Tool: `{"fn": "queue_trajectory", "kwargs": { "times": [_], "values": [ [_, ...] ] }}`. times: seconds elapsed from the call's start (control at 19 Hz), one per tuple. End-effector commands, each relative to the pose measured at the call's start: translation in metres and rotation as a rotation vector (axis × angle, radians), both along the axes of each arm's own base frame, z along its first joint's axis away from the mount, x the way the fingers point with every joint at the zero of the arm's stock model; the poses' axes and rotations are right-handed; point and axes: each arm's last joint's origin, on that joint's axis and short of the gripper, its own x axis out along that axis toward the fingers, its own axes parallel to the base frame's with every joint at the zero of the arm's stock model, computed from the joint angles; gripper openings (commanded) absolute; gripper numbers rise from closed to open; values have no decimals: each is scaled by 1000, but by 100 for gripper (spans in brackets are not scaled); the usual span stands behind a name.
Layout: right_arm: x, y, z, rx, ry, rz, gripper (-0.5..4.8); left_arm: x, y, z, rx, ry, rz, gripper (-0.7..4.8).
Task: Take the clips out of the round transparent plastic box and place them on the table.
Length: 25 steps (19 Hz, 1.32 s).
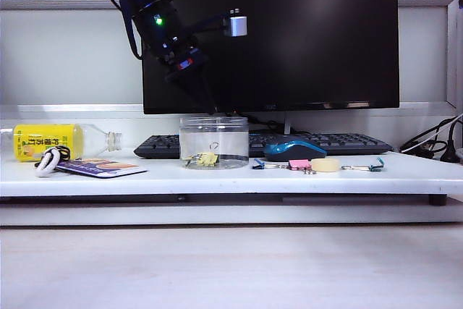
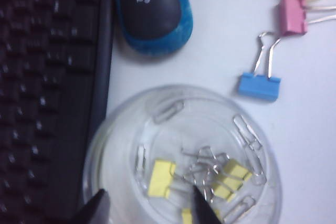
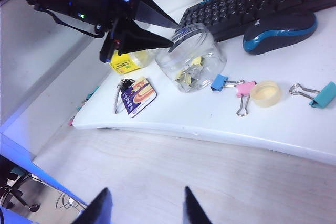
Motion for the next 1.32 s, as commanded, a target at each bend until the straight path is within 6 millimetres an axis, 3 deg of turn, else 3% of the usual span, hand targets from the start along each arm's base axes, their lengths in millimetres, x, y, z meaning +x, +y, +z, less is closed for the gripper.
{"fn": "queue_trajectory", "kwargs": {
  "times": [0.05, 0.53, 0.84, 1.0, 1.32],
  "values": [
    [0, 0, 2, -3, -20, 3, 176, 3, -1, -1, -39, 54, 158, 209],
    [0, 0, 2, -3, -20, 2, 176, -2, -16, 1, -203, 189, 438, 209],
    [0, 0, 2, -3, -20, 2, 176, -12, -31, -1, -118, 112, 638, 209],
    [0, 0, 2, -1, -17, 2, 176, -13, -30, -5, -130, 162, 730, 209],
    [0, 0, 2, 0, -17, 2, 176, -21, -33, -11, -64, 208, 727, 209]
  ]
}}
